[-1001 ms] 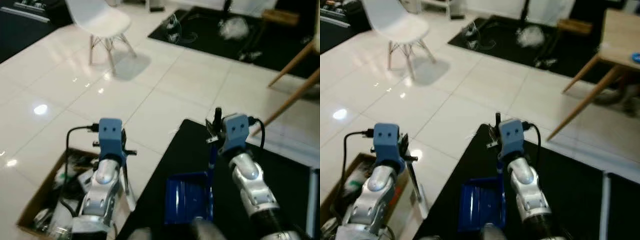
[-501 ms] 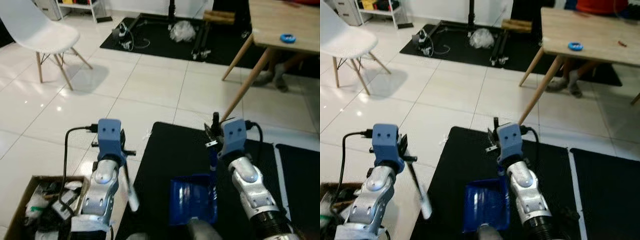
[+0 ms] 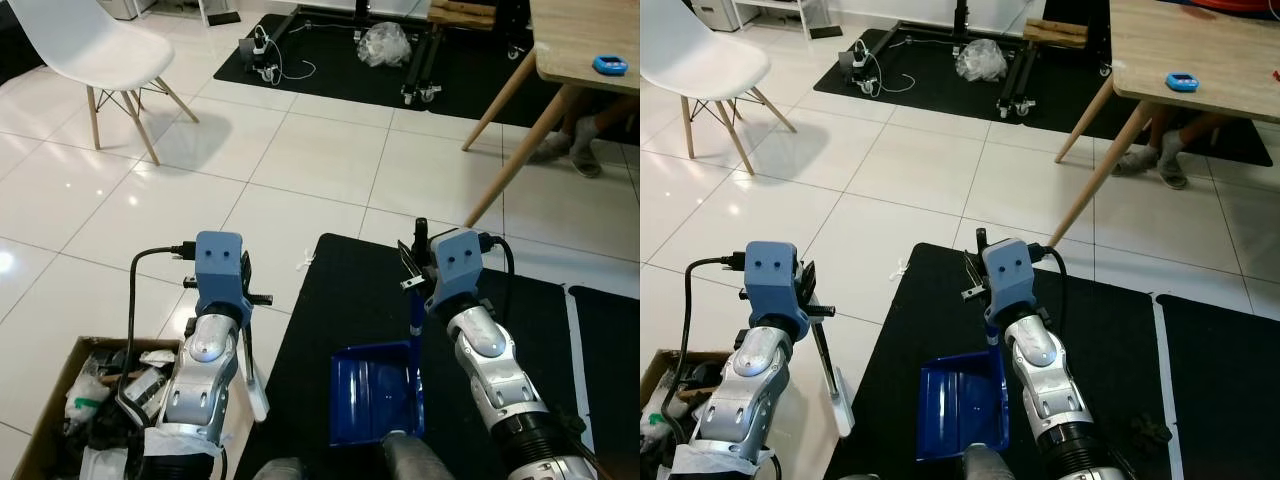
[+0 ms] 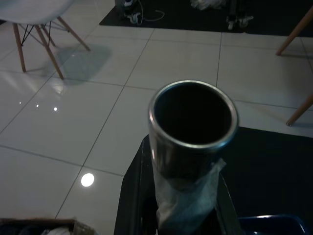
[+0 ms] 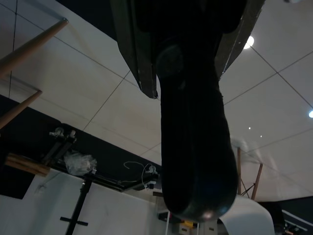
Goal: Sweep floor
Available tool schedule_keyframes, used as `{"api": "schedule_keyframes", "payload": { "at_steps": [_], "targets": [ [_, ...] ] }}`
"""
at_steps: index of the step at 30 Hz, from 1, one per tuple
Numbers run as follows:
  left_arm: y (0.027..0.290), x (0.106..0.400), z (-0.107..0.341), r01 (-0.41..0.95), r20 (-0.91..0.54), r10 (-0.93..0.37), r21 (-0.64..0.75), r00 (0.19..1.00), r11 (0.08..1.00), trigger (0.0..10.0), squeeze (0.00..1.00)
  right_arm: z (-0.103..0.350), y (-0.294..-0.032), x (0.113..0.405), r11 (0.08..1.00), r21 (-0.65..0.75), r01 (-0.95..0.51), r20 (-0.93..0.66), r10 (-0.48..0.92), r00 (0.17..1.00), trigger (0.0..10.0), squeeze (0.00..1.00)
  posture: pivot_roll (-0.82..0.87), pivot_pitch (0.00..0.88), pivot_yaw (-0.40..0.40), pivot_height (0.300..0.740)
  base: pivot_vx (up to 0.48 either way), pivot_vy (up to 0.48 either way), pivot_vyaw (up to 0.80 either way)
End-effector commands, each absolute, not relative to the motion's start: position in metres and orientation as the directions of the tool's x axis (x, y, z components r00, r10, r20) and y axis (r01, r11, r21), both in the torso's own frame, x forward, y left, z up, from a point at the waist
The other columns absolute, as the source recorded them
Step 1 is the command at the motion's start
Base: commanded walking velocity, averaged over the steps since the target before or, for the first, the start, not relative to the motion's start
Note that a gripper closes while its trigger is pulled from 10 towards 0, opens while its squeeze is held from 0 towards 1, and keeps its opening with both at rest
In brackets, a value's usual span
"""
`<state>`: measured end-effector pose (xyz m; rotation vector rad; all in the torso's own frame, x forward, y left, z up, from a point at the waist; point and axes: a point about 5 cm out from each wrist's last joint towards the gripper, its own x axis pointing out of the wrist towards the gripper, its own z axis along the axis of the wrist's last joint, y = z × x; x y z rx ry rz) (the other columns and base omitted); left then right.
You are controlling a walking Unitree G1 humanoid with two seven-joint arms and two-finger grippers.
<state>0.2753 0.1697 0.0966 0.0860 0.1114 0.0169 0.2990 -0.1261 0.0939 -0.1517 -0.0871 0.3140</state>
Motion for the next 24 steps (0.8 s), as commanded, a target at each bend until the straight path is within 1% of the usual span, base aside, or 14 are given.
{"api": "schedule_keyframes", "payload": {
  "at_steps": [1,15,18,24],
  "targets": [
    [0.1685,0.2782,0.1038,-0.002,-0.065,0.009,0.112,0.998,0.994,10.0,0.0,0.0981,-0.1255,0.3003,0.94,-0.167,-0.298,0.089,0.315,0.945,10.0,0.0,0.05,0.05,0.027,0.74,0.48,0.0,0.0],
    [0.1678,0.2782,0.1027,0.0,-0.067,0.007,0.109,0.998,0.994,10.0,0.0,0.0967,-0.1268,0.3004,0.944,-0.148,-0.294,0.087,0.309,0.947,10.0,0.0,0.04,0.052,0.028,0.74,0.48,0.0,0.0],
    [0.1674,0.2778,0.102,0.001,-0.069,0.007,0.107,0.998,0.994,10.0,0.0,0.0963,-0.127,0.3,0.945,-0.141,-0.294,0.087,0.308,0.947,10.0,0.0,0.04,0.055,0.028,0.74,0.48,0.0,-0.5],
    [0.1671,0.2779,0.1014,0.004,-0.07,0.003,0.107,0.998,0.994,10.0,0.0,0.0957,-0.127,0.2995,0.947,-0.136,-0.292,0.087,0.305,0.948,10.0,0.0,0.04,0.056,0.03,0.74,0.466,0.0,-0.7]
  ]
}}
